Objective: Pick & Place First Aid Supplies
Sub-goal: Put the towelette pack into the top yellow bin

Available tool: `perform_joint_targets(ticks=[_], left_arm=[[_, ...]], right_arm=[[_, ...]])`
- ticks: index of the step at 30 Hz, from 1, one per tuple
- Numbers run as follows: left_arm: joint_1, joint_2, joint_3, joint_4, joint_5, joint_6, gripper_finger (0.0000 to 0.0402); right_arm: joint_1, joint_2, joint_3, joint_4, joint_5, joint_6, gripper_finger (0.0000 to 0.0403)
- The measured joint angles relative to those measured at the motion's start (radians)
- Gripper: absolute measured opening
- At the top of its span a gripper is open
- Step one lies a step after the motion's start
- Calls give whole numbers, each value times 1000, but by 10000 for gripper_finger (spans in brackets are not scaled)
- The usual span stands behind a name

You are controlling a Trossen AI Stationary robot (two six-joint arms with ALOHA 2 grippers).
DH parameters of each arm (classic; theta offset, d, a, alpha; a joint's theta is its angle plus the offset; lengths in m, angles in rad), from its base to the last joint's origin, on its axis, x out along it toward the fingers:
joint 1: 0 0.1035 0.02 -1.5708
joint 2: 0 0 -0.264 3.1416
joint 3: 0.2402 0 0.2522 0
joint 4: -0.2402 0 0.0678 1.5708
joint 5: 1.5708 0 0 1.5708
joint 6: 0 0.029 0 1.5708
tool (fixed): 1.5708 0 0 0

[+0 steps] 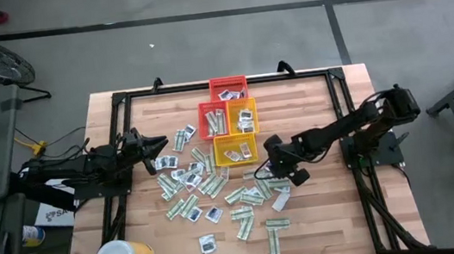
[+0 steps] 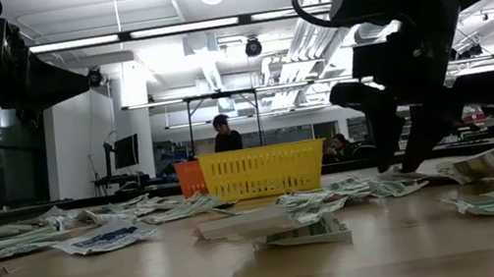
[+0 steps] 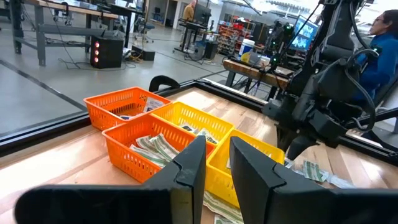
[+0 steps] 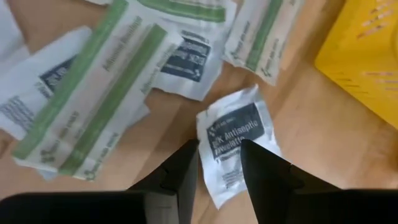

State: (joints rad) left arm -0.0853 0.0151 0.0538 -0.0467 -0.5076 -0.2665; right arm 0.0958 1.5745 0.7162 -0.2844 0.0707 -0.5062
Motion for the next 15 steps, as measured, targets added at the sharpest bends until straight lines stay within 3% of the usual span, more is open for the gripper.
perform_joint_targets(ticks=[11, 15], left_arm=[[0, 0, 0, 0, 0, 0, 73], [0, 0, 0, 0, 0, 0, 73]], right_arm=[[-12, 0, 0, 5, -14, 9, 12], [-12, 0, 2, -3, 8, 30, 7]])
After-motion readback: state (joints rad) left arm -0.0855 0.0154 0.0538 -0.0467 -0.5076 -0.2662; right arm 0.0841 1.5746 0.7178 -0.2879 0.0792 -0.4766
